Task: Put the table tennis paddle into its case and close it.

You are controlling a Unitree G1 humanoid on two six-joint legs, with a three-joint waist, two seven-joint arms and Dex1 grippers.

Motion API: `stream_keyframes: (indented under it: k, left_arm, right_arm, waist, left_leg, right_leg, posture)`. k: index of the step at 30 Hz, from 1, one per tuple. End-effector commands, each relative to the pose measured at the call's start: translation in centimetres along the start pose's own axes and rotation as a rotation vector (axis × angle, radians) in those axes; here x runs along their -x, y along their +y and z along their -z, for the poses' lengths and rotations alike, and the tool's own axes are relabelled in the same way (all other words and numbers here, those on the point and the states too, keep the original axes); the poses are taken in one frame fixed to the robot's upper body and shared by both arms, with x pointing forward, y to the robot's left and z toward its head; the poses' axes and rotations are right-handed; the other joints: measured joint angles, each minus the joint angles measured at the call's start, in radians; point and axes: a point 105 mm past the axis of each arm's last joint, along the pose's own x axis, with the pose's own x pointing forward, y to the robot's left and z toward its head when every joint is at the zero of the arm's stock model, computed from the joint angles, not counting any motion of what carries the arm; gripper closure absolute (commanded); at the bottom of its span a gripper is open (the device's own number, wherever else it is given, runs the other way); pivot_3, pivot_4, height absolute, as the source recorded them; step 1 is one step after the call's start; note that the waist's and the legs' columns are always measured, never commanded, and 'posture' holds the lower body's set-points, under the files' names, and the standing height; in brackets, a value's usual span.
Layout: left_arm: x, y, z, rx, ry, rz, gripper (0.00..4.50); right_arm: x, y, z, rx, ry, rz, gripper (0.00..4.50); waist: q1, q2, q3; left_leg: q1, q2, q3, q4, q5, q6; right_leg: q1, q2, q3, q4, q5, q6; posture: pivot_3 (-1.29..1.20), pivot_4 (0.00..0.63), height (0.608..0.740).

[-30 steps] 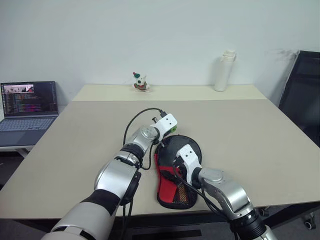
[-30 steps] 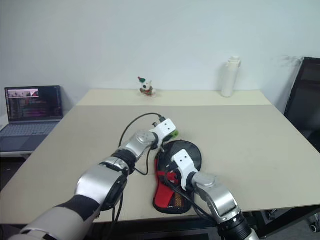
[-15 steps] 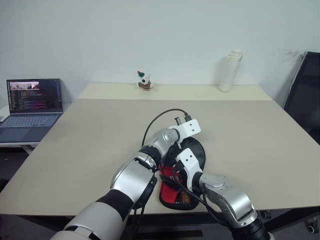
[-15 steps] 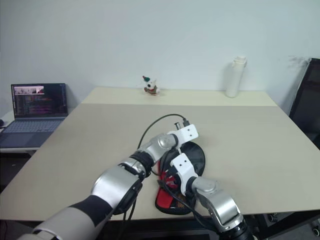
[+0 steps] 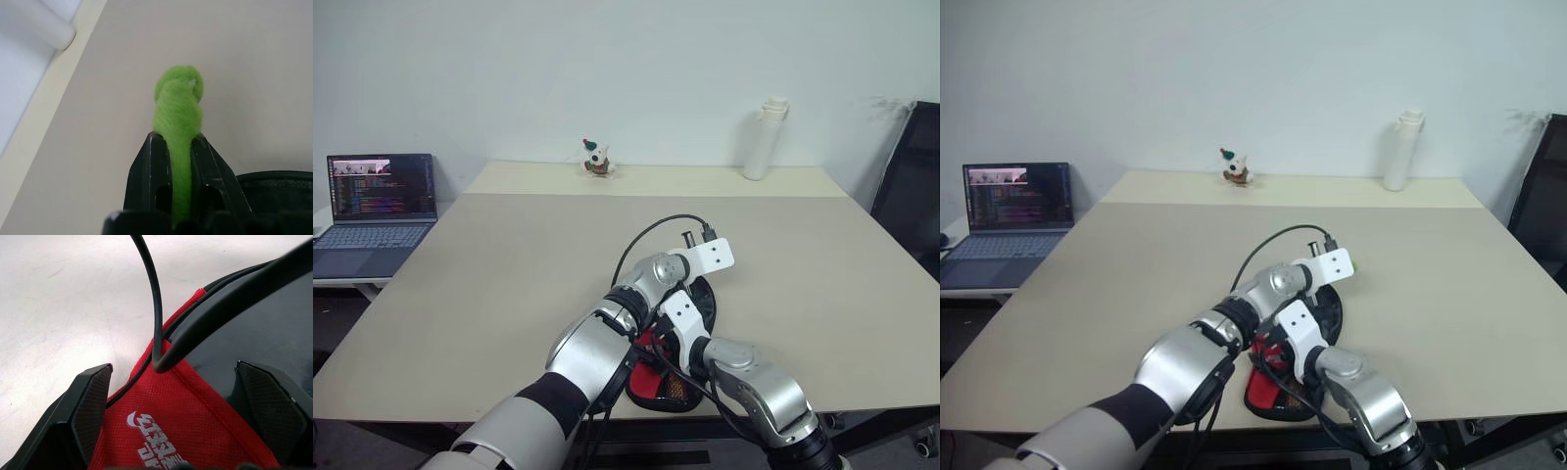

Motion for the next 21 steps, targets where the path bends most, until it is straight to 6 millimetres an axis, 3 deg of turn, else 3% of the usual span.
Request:
stream_keyframes:
  k: [1, 9, 21]
  left_arm:
    - [0.2, 1.1, -2.0, 0.013, -0.072, 0.000, 3.38]
    - [1.3, 3.2, 0.0, 0.086, -0.043, -0.060, 0.49]
    - [6.7, 6.8, 6.1, 0.418, -0.110, -0.049, 0.49]
  right_arm:
    - [-0.4, 0.4, 3.7, -0.068, 0.147, -0.023, 0.00]
    - [-0.8, 0.2, 3.2, -0.053, 0.137, -0.037, 0.00]
    - [-0.4, 0.1, 0.5, 0.015, 0.070, -0.064, 0.00]
  waist:
    - [-0.001, 0.000, 0.000]
    - [-0.007, 0.001, 0.000]
    - [-0.008, 0.001, -0.001]
  left_leg:
    - [0.000, 0.000, 0.000, 0.000, 0.000, 0.000]
    - [0.001, 0.000, 0.000, 0.000, 0.000, 0.000]
    - [0.001, 0.001, -0.001, 0.000, 0.000, 0.000]
  right_leg:
    - [0.000, 0.000, 0.000, 0.000, 0.000, 0.000]
    - [0.000, 0.000, 0.000, 0.001, 0.000, 0.000]
    - [0.000, 0.001, -0.001, 0.002, 0.000, 0.000]
  posture:
    - [0.00, 0.150, 0.740]
    - [0.00, 0.150, 0.740]
    - [0.00, 0.150, 0.740]
